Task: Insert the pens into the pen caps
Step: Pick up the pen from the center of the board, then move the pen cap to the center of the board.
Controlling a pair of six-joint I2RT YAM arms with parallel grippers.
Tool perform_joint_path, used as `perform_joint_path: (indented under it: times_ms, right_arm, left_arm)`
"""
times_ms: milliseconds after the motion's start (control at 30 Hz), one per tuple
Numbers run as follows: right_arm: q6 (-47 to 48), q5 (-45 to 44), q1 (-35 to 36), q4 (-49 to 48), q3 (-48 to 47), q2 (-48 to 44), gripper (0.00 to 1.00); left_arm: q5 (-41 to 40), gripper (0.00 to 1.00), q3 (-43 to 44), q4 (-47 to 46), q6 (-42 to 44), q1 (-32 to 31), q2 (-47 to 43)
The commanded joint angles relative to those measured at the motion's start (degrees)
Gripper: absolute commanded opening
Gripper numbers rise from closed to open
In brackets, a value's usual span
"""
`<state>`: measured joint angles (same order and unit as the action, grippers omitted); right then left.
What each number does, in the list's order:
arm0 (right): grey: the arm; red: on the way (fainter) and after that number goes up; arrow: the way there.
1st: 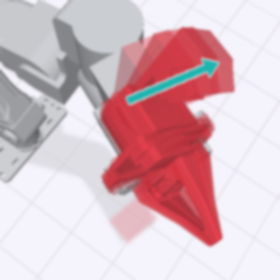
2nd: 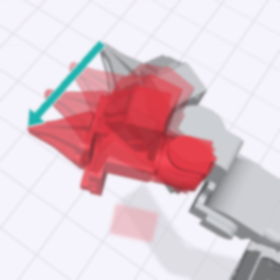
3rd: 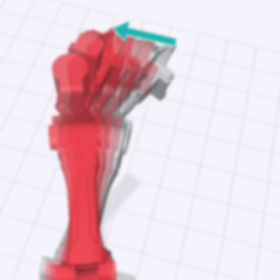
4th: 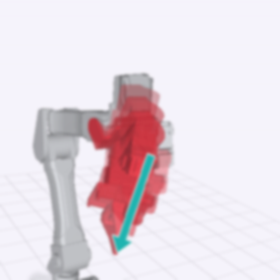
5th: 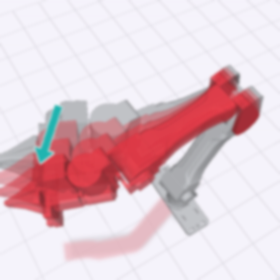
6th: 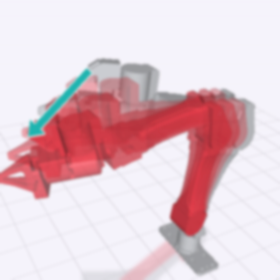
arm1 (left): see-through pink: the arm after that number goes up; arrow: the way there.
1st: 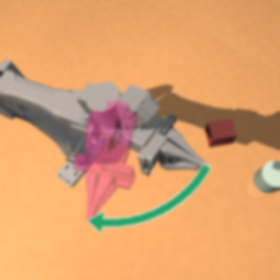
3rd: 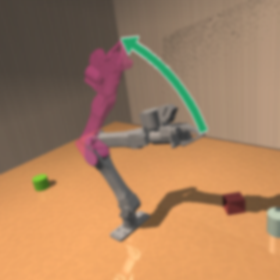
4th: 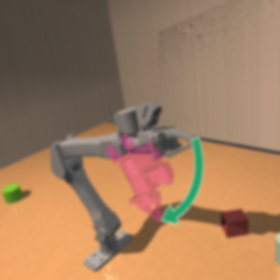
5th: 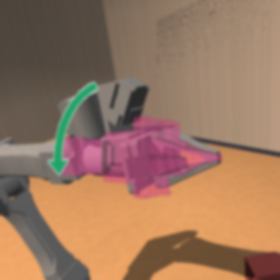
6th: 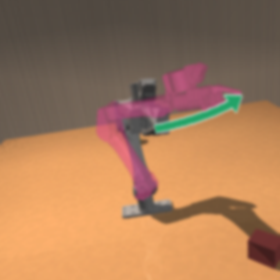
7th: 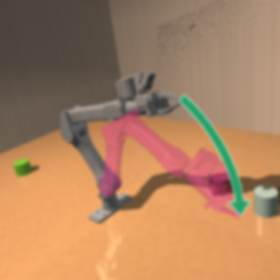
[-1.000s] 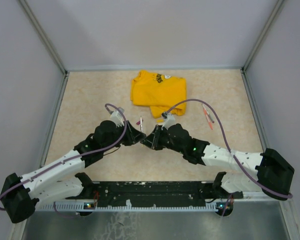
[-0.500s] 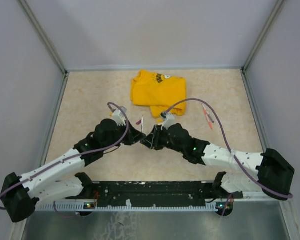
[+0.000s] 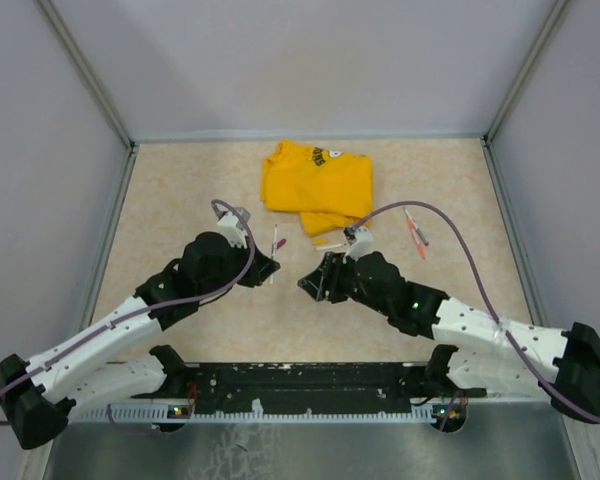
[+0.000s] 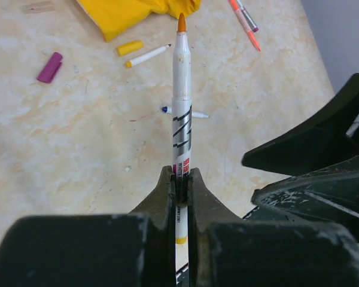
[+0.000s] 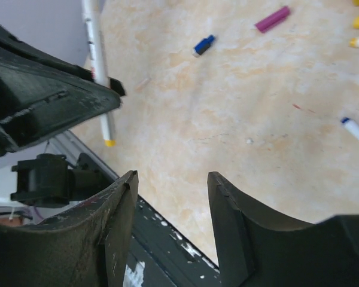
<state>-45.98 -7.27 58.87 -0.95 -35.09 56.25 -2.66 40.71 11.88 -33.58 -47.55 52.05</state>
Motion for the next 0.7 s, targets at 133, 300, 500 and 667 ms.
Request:
perform_joint_path:
  times_ms: [133,300,500,667]
  right_arm:
    - [-2.7,-12.9,0.4,18.0,1.5,-7.9,0.51]
    - [-5.6,-15.1,0.4,22.4,4.8,-12.7,0.51]
    - [-8.8,-18.1,0.4,26.8,7.0,-16.6,0.51]
    - [-10.4,-21.0,0.4,31.5,5.6,-15.5,0.51]
  left_arm:
    - [-11.9,0.0,4.8,13.5,2.4,-0.4,-3.3]
    - [-17.4,0.0,5.4,19.4,2.3,-0.4,-7.4]
    - [-18.5,0.0,5.8,23.1,3.5,-0.4,-11.4]
    - [-19.0,0.0,5.0,24.2,3.8,-0.3,-14.4]
